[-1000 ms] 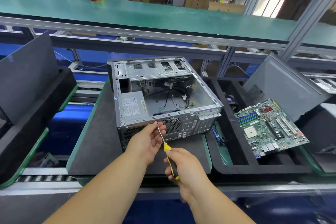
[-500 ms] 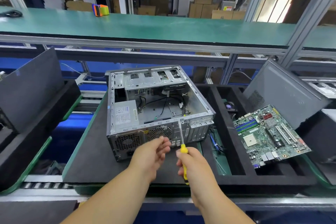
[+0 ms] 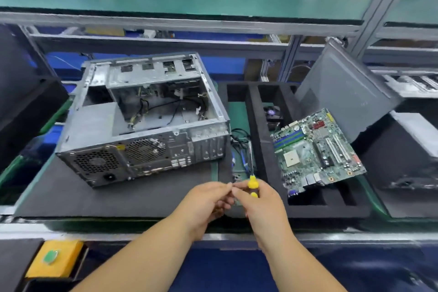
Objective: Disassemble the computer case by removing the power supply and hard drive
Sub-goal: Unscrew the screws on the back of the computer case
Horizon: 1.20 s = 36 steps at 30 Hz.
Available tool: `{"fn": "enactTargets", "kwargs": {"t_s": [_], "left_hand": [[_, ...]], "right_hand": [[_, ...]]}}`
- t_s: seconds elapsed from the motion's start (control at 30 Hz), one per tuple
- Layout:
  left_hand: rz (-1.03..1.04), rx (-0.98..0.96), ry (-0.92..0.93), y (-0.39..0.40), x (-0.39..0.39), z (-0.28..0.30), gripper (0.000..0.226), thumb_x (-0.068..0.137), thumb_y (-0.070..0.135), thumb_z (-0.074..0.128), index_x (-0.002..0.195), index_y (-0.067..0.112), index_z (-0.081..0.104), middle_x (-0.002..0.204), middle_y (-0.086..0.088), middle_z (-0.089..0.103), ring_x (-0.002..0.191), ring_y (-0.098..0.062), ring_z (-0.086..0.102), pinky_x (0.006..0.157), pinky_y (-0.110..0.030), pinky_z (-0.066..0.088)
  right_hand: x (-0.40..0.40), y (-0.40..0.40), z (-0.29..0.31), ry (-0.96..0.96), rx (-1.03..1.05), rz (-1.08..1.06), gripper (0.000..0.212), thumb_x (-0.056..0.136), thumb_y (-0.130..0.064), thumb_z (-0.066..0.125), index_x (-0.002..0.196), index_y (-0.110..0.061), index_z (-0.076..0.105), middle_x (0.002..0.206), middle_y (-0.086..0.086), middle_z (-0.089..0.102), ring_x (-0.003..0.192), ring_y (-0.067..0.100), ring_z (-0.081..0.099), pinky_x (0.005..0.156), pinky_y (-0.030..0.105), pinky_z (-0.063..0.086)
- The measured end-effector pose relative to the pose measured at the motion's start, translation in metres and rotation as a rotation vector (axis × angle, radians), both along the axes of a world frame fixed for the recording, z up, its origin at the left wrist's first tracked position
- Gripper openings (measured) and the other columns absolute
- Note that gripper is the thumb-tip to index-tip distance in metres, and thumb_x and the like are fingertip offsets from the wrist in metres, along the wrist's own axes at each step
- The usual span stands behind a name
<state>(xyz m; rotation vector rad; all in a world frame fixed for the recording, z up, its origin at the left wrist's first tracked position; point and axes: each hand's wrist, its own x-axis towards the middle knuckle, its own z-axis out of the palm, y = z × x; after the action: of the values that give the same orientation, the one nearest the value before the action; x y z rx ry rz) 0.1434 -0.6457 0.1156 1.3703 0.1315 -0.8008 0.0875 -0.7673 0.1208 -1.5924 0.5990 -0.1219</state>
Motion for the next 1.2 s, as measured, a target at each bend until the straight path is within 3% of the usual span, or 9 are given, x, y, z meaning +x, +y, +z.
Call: {"fn": "enactTargets", "kwargs": {"t_s": [0.13, 0.23, 0.47, 0.57, 0.73, 0.9, 1.0, 1.1, 1.2], "left_hand": [[0.023, 0.025, -0.095, -0.018, 0.003, 0.011, 0.03, 0.101, 0.024, 0.051, 0.079, 0.013, 0.068, 0.067, 0.002, 0.065, 0.056, -0.006, 0.056, 0.053, -0.015, 0.042], [0.078, 0.122, -0.209, -0.014, 0.011, 0.02, 0.028, 0.1, 0.024, 0.053, 0.08, 0.014, 0.07, 0.07, 0.003, 0.068, 0.059, -0.006, 0.059, 0.055, -0.016, 0.044], [0.169, 0.208, -0.241, 0.001, 0.017, 0.014, 0.022, 0.097, 0.025, 0.057, 0.083, 0.017, 0.072, 0.074, 0.005, 0.069, 0.065, -0.008, 0.059, 0.066, -0.023, 0.046], [0.176, 0.243, -0.226, 0.003, 0.016, 0.011, 0.02, 0.097, 0.023, 0.056, 0.087, 0.014, 0.072, 0.074, 0.006, 0.069, 0.065, -0.007, 0.059, 0.066, -0.022, 0.048], [0.197, 0.258, -0.214, 0.004, 0.015, 0.014, 0.02, 0.096, 0.022, 0.056, 0.087, 0.016, 0.072, 0.074, 0.007, 0.069, 0.064, -0.005, 0.06, 0.066, -0.022, 0.047], [0.197, 0.285, -0.237, 0.012, 0.015, 0.016, 0.02, 0.096, 0.023, 0.057, 0.083, 0.019, 0.072, 0.073, 0.009, 0.069, 0.063, -0.003, 0.061, 0.068, -0.022, 0.047], [0.2, 0.283, -0.228, 0.019, 0.014, 0.016, 0.019, 0.096, 0.02, 0.056, 0.084, 0.017, 0.071, 0.072, 0.008, 0.069, 0.061, -0.003, 0.06, 0.067, -0.021, 0.047], [0.178, 0.282, -0.231, 0.027, 0.013, 0.018, 0.019, 0.096, 0.019, 0.056, 0.086, 0.016, 0.072, 0.073, 0.008, 0.069, 0.062, -0.003, 0.06, 0.064, -0.018, 0.047], [0.129, 0.336, -0.328, 0.038, 0.017, 0.023, 0.018, 0.095, 0.018, 0.056, 0.085, 0.018, 0.072, 0.074, 0.009, 0.069, 0.067, -0.003, 0.06, 0.067, -0.018, 0.047]], "right_hand": [[0.004, -0.035, 0.018, -0.243, -0.408, -0.057, 0.01, 0.089, -0.026, 0.066, 0.08, -0.03, 0.064, 0.078, -0.015, 0.064, 0.074, 0.003, 0.057, 0.061, 0.009, 0.039], [0.017, -0.054, 0.028, -0.399, -0.485, -0.122, 0.009, 0.09, -0.034, 0.059, 0.081, -0.031, 0.059, 0.079, -0.015, 0.058, 0.074, 0.005, 0.054, 0.062, 0.01, 0.037], [0.041, -0.071, -0.021, 0.078, -0.387, 0.119, 0.013, 0.091, -0.019, 0.065, 0.098, -0.031, 0.066, 0.083, -0.011, 0.064, 0.075, 0.013, 0.06, 0.058, 0.021, 0.042], [0.042, -0.069, -0.023, 0.059, -0.367, 0.084, 0.017, 0.091, -0.019, 0.065, 0.092, -0.035, 0.065, 0.079, -0.011, 0.064, 0.059, 0.004, 0.053, 0.044, 0.01, 0.036], [0.049, -0.056, -0.016, 0.01, -0.317, 0.113, 0.017, 0.091, -0.02, 0.063, 0.084, -0.036, 0.064, 0.075, -0.009, 0.061, 0.058, 0.004, 0.051, 0.05, 0.019, 0.035], [0.045, -0.03, -0.022, 0.004, -0.187, 0.169, 0.013, 0.089, -0.016, 0.065, 0.084, -0.028, 0.067, 0.062, -0.011, 0.061, 0.045, -0.002, 0.049, 0.039, 0.008, 0.033], [0.041, -0.014, -0.027, 0.031, -0.184, 0.245, 0.012, 0.09, -0.019, 0.065, 0.084, -0.029, 0.066, 0.062, -0.015, 0.062, 0.044, 0.0, 0.048, 0.042, 0.013, 0.038], [0.039, -0.001, -0.03, 0.07, -0.235, 0.279, 0.006, 0.089, -0.022, 0.064, 0.084, -0.025, 0.064, 0.073, -0.003, 0.064, 0.055, 0.007, 0.047, 0.054, 0.026, 0.038], [0.039, 0.013, -0.032, 0.097, -0.228, 0.299, 0.006, 0.089, -0.023, 0.064, 0.084, -0.024, 0.061, 0.071, -0.002, 0.058, 0.06, 0.013, 0.047, 0.055, 0.027, 0.036]]}}
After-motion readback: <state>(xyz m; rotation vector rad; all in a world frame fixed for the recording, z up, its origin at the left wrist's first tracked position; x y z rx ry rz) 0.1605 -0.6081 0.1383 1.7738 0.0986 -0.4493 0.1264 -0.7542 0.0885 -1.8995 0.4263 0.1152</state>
